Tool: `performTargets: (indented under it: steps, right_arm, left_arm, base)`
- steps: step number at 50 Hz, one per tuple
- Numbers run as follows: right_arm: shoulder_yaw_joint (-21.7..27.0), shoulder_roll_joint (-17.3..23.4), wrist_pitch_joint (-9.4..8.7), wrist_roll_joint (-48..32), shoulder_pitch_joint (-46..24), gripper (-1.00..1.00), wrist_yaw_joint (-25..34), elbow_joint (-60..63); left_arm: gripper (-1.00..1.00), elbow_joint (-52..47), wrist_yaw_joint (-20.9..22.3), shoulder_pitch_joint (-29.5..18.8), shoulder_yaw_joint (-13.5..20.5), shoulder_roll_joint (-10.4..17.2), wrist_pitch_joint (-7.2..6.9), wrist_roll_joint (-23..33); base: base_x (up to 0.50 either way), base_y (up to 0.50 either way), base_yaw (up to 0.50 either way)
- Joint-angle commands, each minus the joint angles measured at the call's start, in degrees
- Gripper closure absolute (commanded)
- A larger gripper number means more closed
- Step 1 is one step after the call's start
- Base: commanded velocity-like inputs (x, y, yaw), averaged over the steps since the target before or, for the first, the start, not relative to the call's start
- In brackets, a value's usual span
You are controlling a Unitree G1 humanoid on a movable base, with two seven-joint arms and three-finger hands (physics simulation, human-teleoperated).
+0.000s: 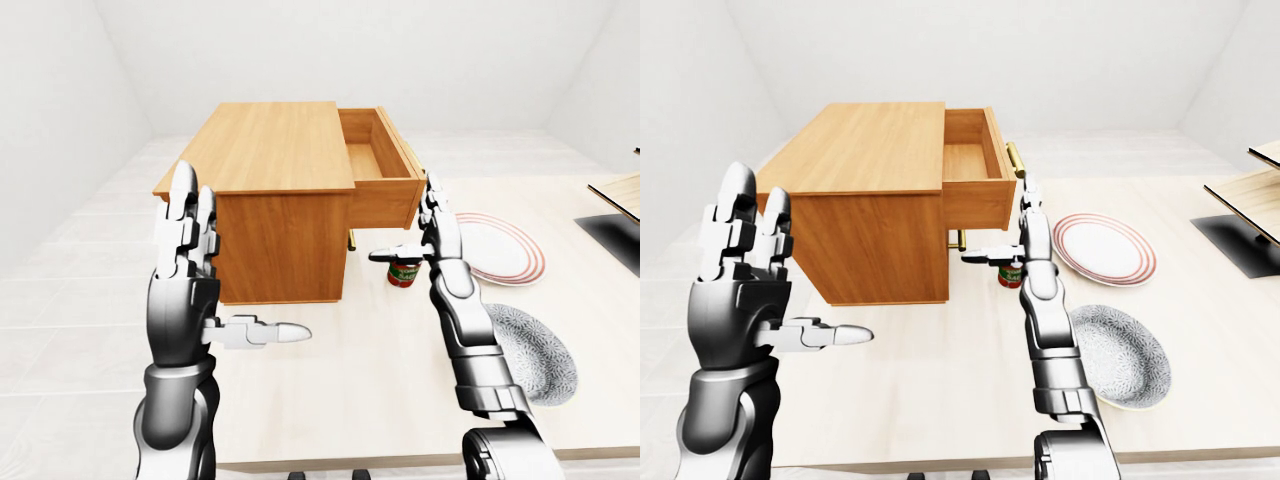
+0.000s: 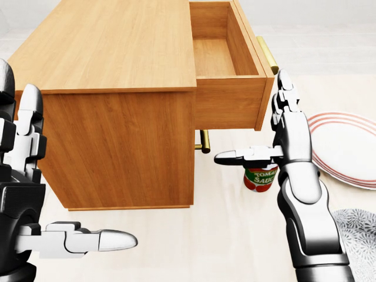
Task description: Close the top drawer of the cabinet.
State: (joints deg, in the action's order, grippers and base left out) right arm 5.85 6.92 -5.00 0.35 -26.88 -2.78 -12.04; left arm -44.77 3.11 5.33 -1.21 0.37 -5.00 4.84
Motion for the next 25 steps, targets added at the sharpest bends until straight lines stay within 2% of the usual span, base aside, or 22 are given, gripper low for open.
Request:
performTargets:
  steps: [1, 10, 16, 25]
  right_arm:
    - [-0.3, 0.6, 0.0, -0.2, -2.5, -1.0, -0.2, -5.7]
    - [-0.7, 0.3, 0.0, -0.3, -3.5, -1.0, -0.3, -5.5]
    - [-3.1, -1.2, 0.0, -2.0, -0.5, -1.0, 0.3, 0.8]
    - [-2.8, -2.2, 0.0, -2.4, 2.0, -1.0, 1.4, 7.0]
  left_arm:
    - [-1.0, 0.7, 0.2, -0.1, 0.0, 0.0, 0.0, -0.1]
    - [-1.0, 1.8, 0.2, -0.1, 0.1, 0.0, 0.0, -0.2]
    - [-1.0, 2.0, 0.3, 0.0, 0.2, 0.0, 0.0, -0.3]
    - [-1.0, 3.7, 0.3, -0.5, 1.1, -0.2, 0.0, -1.2]
  base:
    - [0.0, 0.0, 0.0]
    - [0.0, 0.0, 0.0]
    - [0.0, 0.0, 0.0]
    - [0.0, 0.0, 0.0]
